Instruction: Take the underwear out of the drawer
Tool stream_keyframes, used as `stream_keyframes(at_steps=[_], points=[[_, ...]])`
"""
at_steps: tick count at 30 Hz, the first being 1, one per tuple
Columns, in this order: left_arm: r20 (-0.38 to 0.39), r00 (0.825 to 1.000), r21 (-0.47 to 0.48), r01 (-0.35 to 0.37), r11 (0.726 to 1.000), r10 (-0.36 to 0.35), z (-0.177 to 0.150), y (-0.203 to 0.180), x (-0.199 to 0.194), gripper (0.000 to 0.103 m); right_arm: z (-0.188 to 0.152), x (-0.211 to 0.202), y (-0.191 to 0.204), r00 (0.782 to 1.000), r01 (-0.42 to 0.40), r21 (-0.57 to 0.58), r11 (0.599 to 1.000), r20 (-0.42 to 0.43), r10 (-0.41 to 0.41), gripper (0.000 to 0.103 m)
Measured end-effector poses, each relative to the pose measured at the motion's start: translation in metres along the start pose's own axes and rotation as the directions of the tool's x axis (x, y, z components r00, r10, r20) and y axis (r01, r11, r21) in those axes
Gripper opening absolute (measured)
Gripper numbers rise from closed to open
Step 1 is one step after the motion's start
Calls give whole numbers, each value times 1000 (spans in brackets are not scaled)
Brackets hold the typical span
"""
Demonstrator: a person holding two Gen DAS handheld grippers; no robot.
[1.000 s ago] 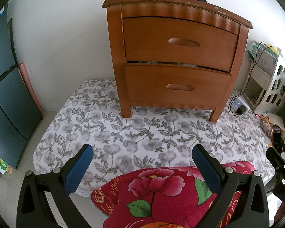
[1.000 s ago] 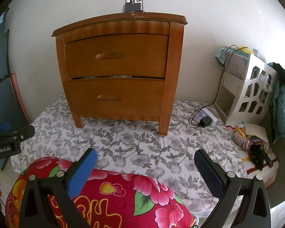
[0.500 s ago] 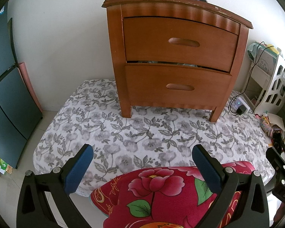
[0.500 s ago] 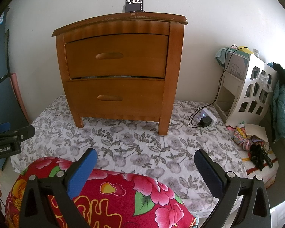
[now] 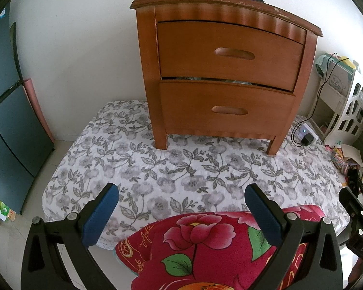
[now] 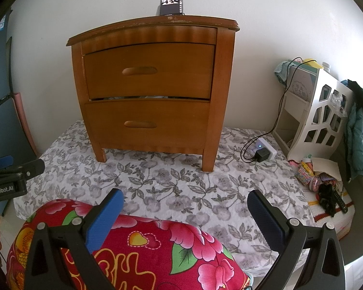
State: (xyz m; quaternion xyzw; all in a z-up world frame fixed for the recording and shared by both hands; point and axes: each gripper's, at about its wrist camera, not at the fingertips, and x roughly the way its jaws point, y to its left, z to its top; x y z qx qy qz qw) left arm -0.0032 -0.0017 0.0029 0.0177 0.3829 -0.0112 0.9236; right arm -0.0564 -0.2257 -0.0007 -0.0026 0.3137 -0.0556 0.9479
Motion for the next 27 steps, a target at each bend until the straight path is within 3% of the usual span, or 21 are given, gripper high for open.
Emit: stream_keyframes(at_steps=[21, 27], points=[[-4, 1000, -7, 2, 1000, -2, 2, 2, 3, 103, 0, -1, 2, 1000, -4, -2, 1000, -2, 4, 103], [-5, 997, -53, 78, 996, -79, 15, 24, 24, 103, 6, 9, -2, 999, -38, -7, 999, -8, 37, 103]])
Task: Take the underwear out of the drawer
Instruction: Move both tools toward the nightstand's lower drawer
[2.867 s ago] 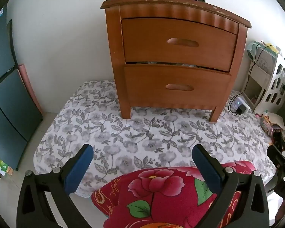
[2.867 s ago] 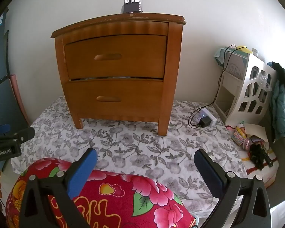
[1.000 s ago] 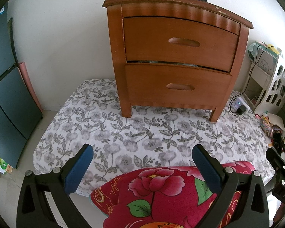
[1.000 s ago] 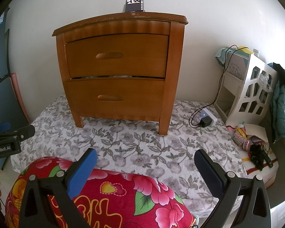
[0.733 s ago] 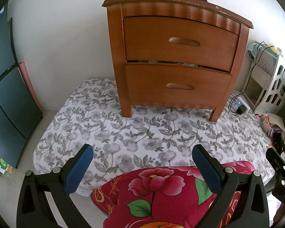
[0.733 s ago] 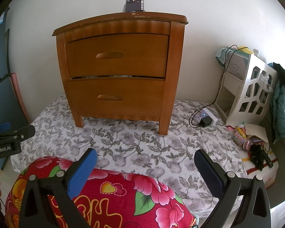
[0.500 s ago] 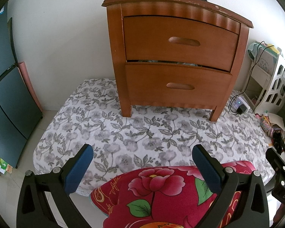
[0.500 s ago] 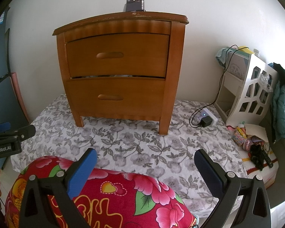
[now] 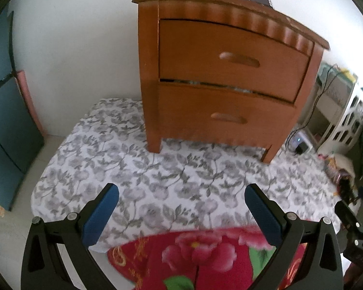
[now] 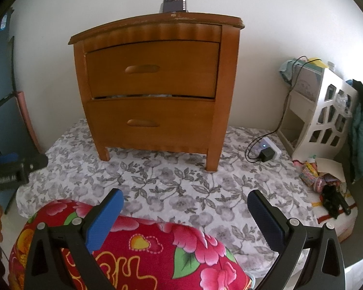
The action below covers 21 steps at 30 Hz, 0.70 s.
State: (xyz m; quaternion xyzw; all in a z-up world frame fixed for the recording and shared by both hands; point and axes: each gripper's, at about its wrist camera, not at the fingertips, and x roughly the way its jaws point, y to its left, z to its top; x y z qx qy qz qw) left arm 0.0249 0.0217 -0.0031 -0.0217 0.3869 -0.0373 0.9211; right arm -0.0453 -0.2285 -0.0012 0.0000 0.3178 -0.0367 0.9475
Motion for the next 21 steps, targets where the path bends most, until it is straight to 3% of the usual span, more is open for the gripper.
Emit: stream_keyframes(at_steps=[4, 9, 14, 16, 21], points=[[19, 1000, -29, 21, 999, -21, 24, 12, 16, 103, 18, 16, -7, 999, -48, 1, 999, 2, 48, 103], [66, 992, -97, 115, 989, -109, 59, 32, 43, 103, 47, 48, -19, 996, -88, -2, 996, 9, 88, 103], [34, 996, -50, 85, 995, -83, 96, 40, 80, 103, 75, 96, -38, 985, -172, -7, 985, -25, 172, 103], [8, 997, -37, 77, 996, -77, 107, 42, 96, 103, 84, 118, -45, 985, -166, -16, 986, -42, 165, 103], [-36, 988, -43, 150, 988, -152, 127, 51, 138, 103, 103, 170, -64, 988, -140, -23, 990, -74, 138, 103]])
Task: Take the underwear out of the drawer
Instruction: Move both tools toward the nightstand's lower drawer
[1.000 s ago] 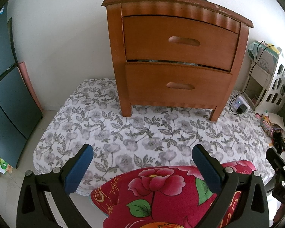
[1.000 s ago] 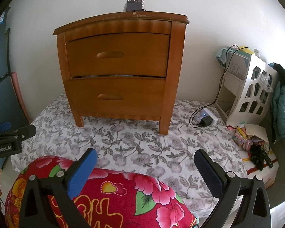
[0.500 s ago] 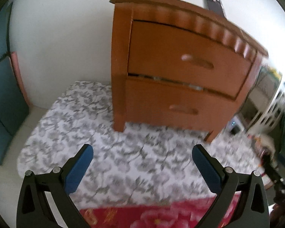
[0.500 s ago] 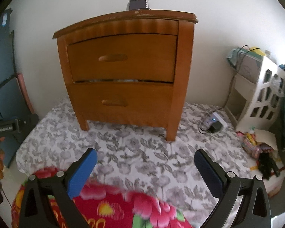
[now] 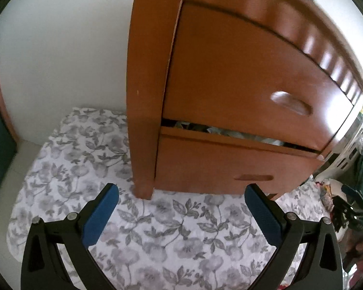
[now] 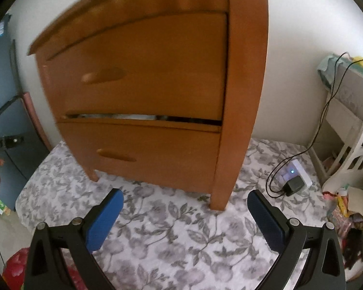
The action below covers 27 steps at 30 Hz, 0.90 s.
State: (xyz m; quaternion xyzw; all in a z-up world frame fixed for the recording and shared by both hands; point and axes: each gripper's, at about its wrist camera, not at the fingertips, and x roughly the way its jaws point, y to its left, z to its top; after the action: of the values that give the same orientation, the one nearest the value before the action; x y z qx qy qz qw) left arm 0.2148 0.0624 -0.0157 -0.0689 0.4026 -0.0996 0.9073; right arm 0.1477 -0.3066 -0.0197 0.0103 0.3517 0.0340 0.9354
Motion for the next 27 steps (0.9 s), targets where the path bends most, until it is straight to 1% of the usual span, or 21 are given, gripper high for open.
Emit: stream_keyframes(at_steps=[3, 6, 8, 12, 14, 20, 23, 27], points=[[-1, 1000, -2, 9, 1000, -9, 10, 8, 21, 103, 9, 18, -9, 1000, -27, 1, 1000, 1, 27, 103], [-5, 1000, -2, 28, 1000, -28, 17, 11, 36, 103, 16, 32, -13, 1000, -22, -13, 1000, 16, 22, 103], [-5, 999, 16, 43, 999, -43, 21, 12, 43, 103, 21, 41, -18, 1000, -19, -11, 1000, 12, 19, 103], [0, 998, 56, 62, 997, -63, 25, 9, 51, 103, 28, 54, -26, 999, -49, -1, 999, 0, 49, 103], [-2, 997, 71, 74, 995, -74, 27, 9, 56, 103, 29, 60, -27, 999, -49, -6, 999, -1, 49, 103], [14, 994, 101, 102, 990, -104, 31, 6, 63, 103, 35, 69, -19, 997, -75, -43, 996, 13, 76, 103], [13, 994, 127, 102, 987, -105, 33, 4, 67, 103, 36, 72, -19, 995, -94, -35, 995, 13, 94, 103], [6, 991, 145, 132, 981, -134, 34, 2, 72, 103, 38, 79, -21, 994, -113, -22, 993, 5, 113, 103]])
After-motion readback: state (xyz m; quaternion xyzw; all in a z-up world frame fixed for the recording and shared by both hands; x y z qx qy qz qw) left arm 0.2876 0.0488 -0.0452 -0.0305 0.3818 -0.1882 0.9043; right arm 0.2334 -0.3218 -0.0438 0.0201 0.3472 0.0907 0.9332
